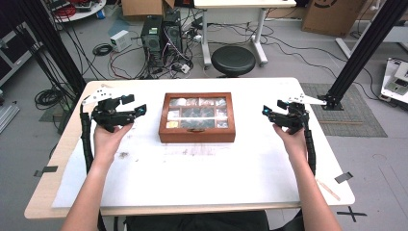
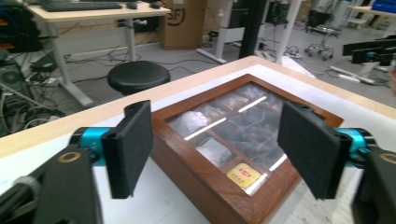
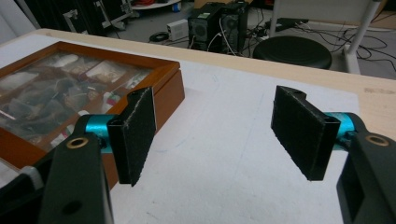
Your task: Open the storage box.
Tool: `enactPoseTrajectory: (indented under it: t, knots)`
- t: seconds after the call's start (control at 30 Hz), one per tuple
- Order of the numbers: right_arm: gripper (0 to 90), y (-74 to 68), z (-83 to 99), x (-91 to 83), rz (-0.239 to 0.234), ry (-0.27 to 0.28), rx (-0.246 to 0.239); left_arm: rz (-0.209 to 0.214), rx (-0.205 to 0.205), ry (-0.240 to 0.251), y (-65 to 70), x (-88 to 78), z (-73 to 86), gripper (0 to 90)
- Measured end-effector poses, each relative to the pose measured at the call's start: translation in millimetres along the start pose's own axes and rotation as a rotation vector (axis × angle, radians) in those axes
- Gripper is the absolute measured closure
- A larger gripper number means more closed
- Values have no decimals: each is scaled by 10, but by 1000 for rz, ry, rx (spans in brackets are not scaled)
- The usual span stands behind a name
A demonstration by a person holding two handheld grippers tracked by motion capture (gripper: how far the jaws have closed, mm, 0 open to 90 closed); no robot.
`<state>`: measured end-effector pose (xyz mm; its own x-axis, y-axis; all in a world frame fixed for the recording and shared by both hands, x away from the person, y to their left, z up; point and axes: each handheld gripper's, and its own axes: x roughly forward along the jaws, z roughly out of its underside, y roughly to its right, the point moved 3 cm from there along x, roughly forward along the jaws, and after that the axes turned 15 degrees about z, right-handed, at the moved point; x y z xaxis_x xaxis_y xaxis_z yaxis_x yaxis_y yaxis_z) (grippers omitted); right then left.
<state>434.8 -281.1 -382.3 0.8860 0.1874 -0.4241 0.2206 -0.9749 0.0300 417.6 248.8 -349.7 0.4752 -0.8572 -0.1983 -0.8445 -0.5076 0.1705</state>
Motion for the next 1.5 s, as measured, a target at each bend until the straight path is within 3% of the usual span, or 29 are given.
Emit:
enactPoseTrajectory:
  t: [0.2,0.4,0.83,0.97,1.13,1.23,1.5]
  knots:
    - [313,35,8,-4,6,-5,14,22,-5,-50,-3,83,78,225]
    - [330,28,22,19,4,-22,12,30,26,-102,11,140,157,233]
    - [319,-9,28,47,14,-21,-2,113,44,-240,78,243,278,233]
    - [318,-7,31,42,16,-14,0,105,77,-197,78,223,377,274]
    - [317,20,43,46,22,-15,15,124,31,-245,42,268,488,274]
    - [319,37,50,49,26,-19,21,131,29,-262,48,318,555,274]
    - [327,57,53,55,22,-17,32,162,-1,-362,41,443,717,274]
